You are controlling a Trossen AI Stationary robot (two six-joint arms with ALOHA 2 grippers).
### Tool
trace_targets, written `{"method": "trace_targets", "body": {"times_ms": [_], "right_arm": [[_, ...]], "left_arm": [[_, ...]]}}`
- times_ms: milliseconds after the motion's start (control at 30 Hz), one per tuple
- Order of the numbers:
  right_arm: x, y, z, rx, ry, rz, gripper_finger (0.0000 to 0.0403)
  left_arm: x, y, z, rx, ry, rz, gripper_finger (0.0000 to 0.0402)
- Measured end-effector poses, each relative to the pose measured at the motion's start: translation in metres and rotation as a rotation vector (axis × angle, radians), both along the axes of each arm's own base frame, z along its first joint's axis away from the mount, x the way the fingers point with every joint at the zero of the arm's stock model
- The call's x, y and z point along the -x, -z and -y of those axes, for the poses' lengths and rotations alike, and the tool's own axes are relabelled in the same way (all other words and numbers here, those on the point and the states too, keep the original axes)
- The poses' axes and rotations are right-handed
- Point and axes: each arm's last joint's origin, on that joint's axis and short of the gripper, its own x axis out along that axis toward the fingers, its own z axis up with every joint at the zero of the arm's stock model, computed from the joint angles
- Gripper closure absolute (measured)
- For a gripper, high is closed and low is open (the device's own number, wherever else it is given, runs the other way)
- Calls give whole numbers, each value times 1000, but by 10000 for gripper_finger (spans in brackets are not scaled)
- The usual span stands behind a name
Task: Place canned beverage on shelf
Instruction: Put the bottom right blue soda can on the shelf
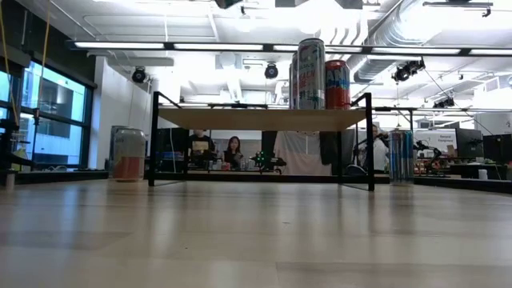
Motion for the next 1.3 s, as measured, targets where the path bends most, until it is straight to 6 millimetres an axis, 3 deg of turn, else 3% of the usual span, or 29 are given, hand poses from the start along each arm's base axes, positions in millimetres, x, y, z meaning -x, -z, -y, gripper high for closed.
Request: {"method": "trace_targets", "body": {"times_ms": [167, 467, 600, 800, 1067, 1300], "right_arm": [[0, 0, 1, 29, -5, -3, 168], [0, 1, 1, 47, -22, -2, 168], [0, 1, 1, 49, -20, 0, 168], [-1, 3, 0, 65, -34, -8, 168], [-1, 3, 1, 70, -33, -10, 165], [-1, 0, 3, 94, -25, 15, 103]], "left_arm": [[-19, 16, 2, 39, 30, -24, 44], [-32, 16, 5, 27, 90, 62, 63], [-32, 16, 3, 22, 82, 62, 127], [-36, 21, -2, 6, 51, 47, 269], [-38, 23, -5, 1, 42, 42, 274], [-26, 19, -15, -66, 10, -5, 274]]}}
